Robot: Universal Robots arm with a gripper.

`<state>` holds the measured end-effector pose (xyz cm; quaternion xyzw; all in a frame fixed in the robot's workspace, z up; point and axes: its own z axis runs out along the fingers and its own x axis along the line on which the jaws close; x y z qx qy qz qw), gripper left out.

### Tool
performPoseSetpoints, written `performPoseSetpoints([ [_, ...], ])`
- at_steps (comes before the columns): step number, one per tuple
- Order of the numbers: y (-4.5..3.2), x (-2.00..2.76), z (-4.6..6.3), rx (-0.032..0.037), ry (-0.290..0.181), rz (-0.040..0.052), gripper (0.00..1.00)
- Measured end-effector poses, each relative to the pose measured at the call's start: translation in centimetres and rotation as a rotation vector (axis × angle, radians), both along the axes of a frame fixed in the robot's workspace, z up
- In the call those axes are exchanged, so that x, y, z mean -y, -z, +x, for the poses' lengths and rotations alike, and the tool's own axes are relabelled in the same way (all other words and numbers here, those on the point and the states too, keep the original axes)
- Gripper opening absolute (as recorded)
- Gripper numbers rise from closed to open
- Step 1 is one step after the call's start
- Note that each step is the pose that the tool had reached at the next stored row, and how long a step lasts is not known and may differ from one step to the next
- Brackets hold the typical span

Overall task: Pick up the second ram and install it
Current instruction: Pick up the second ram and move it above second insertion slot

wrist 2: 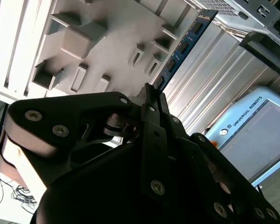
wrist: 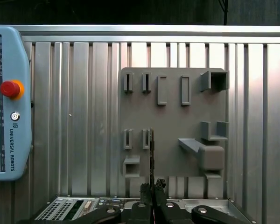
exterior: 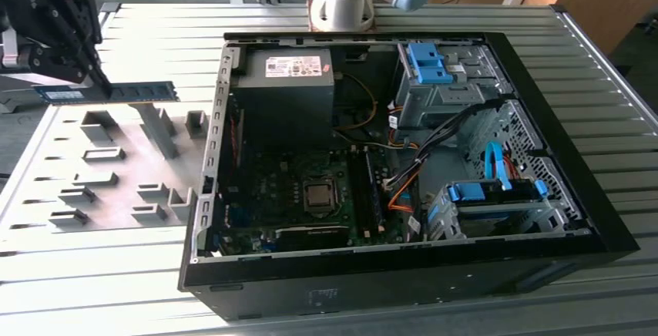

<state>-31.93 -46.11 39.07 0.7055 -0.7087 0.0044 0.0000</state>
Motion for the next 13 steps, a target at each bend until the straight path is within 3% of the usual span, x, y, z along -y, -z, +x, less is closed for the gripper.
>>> performPoseSetpoints([
  [13,0.0,0.0,1.9,0.0,0.0,0.0,0.14],
])
